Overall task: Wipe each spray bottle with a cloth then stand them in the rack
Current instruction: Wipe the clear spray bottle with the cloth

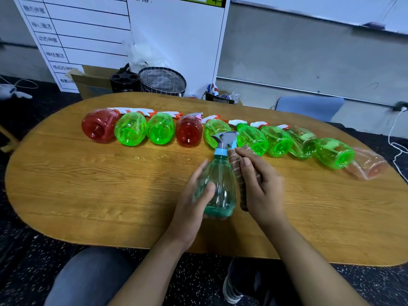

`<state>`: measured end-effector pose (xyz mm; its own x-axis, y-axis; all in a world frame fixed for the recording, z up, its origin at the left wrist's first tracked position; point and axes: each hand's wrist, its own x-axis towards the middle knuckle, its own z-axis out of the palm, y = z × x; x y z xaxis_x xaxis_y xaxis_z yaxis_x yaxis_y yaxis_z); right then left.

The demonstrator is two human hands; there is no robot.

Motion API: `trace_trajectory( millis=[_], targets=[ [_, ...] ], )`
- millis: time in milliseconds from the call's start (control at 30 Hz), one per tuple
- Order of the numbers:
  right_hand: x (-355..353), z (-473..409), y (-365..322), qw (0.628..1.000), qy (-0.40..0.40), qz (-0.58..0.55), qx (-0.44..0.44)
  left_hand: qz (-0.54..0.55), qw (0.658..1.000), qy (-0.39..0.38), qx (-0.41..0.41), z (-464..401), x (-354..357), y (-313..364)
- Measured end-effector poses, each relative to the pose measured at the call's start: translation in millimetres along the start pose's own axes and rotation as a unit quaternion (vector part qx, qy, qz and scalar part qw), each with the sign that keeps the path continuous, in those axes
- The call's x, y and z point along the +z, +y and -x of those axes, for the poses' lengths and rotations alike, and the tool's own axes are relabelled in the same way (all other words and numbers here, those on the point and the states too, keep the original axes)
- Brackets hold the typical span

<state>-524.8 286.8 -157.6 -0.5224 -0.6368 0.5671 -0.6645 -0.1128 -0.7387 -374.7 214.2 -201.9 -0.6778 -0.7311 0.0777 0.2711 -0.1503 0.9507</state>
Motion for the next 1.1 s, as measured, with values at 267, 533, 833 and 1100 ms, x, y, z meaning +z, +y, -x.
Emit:
trace_trajectory(
  millis=[267, 533, 833, 1100],
  targets=[
    [12.4, 12.4, 5.1, 0.996, -0.053, 0.069, -0.002, -0.011, 1.000, -0.008, 0.007, -1.9, -1.9, -15.1],
    [-4.7, 57.5, 5.3, 0.942, -0.145, 0.164, -0.254, -0.024, 0.999, 0.022, 0.020, -2.4, -0.8, -7.7],
    [-3.4, 8.5, 7.6, 0.985, -0.080, 0.138, -0.073, -0.026, 0.999, 0.029, 0.008, -2.1, 2.1, -14.0],
    [-1.4, 63.4, 4.5, 0.958, -0.139, 0.138, -0.211, -0.026, 0.999, 0.032, 0.015, -3.5, -2.6, -12.5]
  ],
)
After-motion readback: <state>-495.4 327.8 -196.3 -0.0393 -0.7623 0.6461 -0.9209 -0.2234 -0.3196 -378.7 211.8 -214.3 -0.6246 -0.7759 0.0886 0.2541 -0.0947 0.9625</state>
